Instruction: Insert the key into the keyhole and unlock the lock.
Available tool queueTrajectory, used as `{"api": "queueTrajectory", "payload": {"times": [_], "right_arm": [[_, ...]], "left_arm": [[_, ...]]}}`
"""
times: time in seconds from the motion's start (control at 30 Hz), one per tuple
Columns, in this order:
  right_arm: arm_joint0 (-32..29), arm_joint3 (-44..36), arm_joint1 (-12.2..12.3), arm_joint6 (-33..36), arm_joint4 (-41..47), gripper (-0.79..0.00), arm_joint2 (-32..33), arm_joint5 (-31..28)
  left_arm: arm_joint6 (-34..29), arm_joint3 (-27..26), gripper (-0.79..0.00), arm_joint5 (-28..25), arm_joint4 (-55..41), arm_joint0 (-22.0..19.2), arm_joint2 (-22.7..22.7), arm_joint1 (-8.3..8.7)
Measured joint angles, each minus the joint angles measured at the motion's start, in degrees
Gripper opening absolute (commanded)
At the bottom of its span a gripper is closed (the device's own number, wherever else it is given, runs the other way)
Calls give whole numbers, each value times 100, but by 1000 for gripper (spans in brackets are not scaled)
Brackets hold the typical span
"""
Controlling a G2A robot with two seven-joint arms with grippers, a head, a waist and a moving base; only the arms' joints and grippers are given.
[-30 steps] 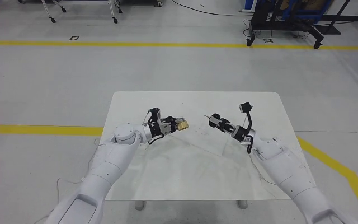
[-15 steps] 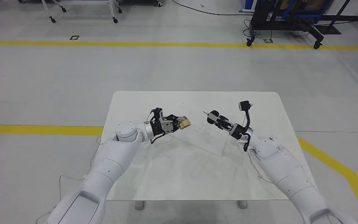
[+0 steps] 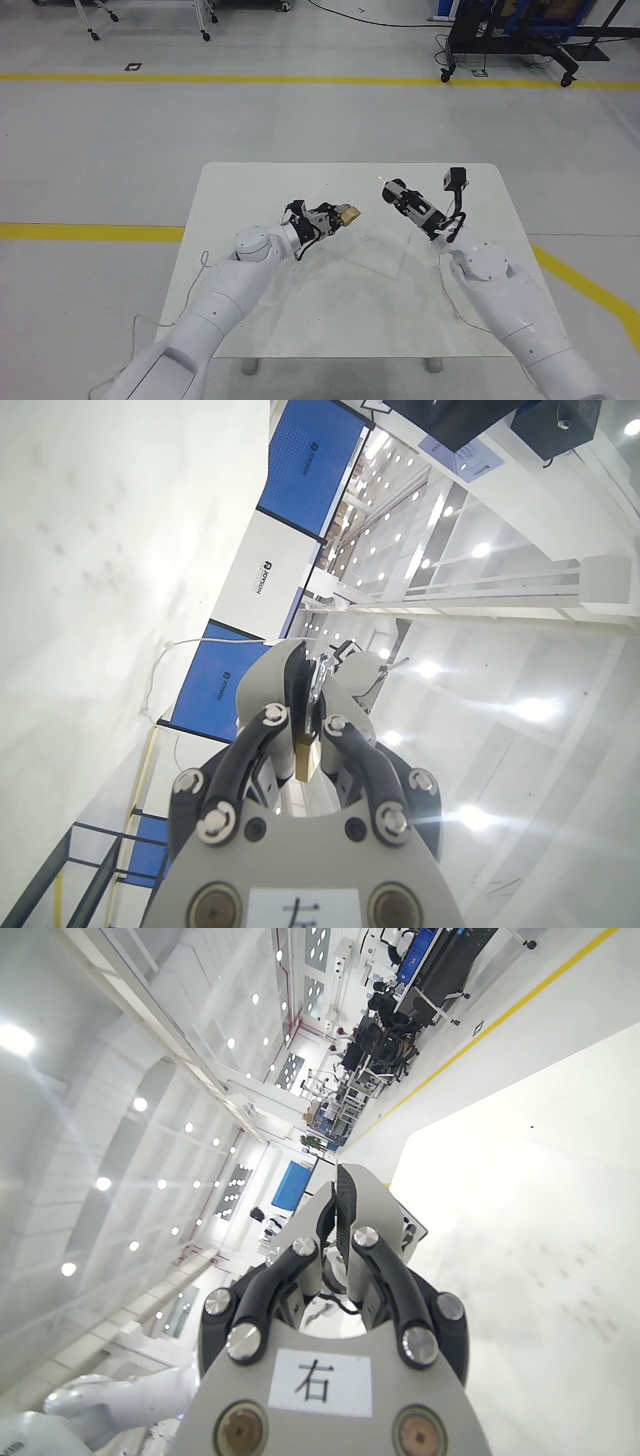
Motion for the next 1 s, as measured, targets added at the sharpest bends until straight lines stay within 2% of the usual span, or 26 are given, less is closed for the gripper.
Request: {"api": "queueTrajectory", "payload": {"times": [0.2, 0.3, 0.73, 0.87, 1.0], "right_arm": [[-374, -825, 105, 238, -7, -785, 509, 548], [-401, -914, 113, 274, -26, -785, 550, 587], [-407, -926, 108, 258, -20, -785, 537, 631], [-414, -1169, 89, 561, 335, -785, 465, 1383], [-531, -1565, 95, 736, 807, -785, 514, 2402]], "left_arm": [[-112, 383, -785, -70, 64, -426, 97, -135], [-275, 665, -785, 37, 183, -593, 175, -176], [-276, 670, -785, 40, 187, -593, 178, -176], [-15, 544, -785, 134, 375, -451, 214, -168], [219, 243, -785, 228, 573, -341, 192, -149]]}}
